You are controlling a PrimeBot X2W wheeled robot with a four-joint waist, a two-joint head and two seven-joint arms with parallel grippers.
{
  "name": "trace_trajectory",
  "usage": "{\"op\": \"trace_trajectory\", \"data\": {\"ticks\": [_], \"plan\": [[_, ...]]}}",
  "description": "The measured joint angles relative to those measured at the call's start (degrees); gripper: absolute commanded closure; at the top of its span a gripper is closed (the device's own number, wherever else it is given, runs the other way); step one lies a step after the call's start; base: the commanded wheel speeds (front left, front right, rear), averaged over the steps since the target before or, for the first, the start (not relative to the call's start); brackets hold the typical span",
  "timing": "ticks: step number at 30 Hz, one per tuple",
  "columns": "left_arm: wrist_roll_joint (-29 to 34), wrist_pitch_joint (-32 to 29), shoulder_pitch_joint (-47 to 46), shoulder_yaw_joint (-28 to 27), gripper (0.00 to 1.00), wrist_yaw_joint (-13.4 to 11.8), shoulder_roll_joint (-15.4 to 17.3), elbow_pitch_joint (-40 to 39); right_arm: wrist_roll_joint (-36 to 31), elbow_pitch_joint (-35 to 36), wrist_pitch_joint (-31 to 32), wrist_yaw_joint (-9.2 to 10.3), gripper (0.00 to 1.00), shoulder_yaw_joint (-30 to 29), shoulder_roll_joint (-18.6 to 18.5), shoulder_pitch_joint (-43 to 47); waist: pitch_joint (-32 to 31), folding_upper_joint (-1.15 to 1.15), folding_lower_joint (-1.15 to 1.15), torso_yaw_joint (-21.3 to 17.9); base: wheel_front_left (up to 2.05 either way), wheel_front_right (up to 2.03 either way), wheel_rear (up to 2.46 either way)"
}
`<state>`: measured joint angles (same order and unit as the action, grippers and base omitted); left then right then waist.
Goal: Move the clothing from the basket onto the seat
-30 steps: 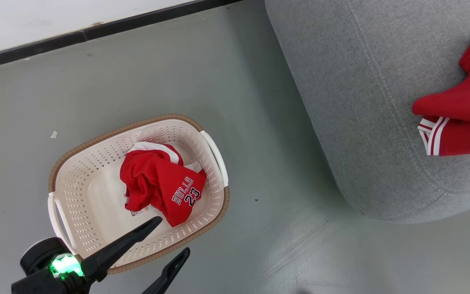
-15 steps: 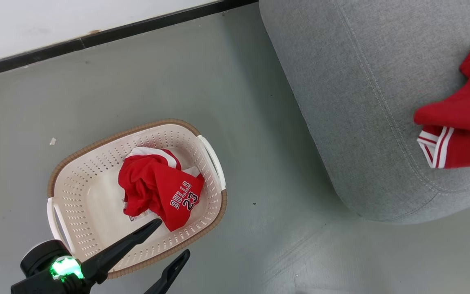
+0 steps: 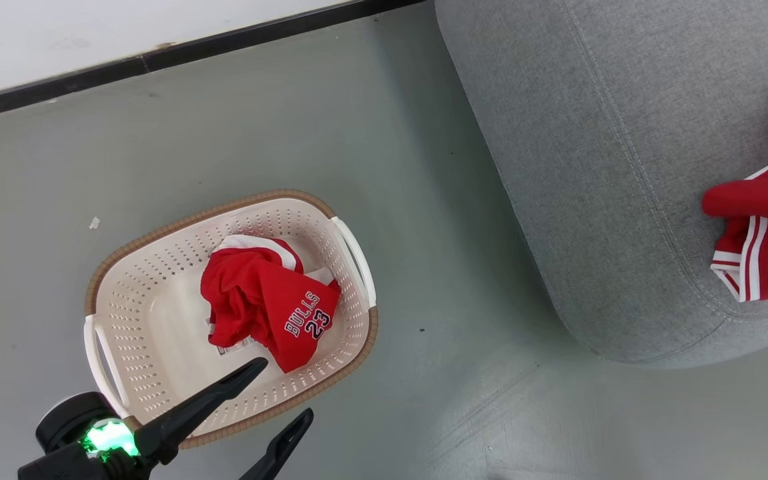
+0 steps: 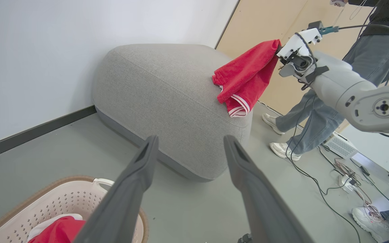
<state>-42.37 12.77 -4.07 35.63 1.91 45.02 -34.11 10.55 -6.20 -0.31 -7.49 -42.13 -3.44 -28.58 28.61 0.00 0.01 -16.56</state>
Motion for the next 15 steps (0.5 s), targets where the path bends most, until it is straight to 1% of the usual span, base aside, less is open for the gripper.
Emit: {"op": "trace_trajectory", "data": {"ticks": [4, 9, 15], "plan": [[0.00, 0.01, 0.00, -0.22, 0.00, -0.01, 0.04, 0.00, -0.33, -0.30, -0.64, 0.00, 0.00, 0.27, 0.12, 0.02, 0.14, 0.00, 0.00, 0.14, 0.00, 0.00, 0.00], [-0.21, 0.22, 0.01, -0.74, 0.00, -0.33, 0.11, -0.01, -2.41, -0.45, -1.29, 0.00, 0.00, 0.14, 0.73, 0.41, 0.07, 0.00, 0.00, 0.06, 0.00, 0.00, 0.00], [-0.42, 0.24, 0.16, -0.87, 0.00, -0.78, 0.49, -0.27, -3.08, -2.10, -2.23, 0.00, 0.00, 0.24, 1.16, 2.58, 0.31, 0.00, 0.00, -0.38, 0.00, 0.00, 0.00]]}}
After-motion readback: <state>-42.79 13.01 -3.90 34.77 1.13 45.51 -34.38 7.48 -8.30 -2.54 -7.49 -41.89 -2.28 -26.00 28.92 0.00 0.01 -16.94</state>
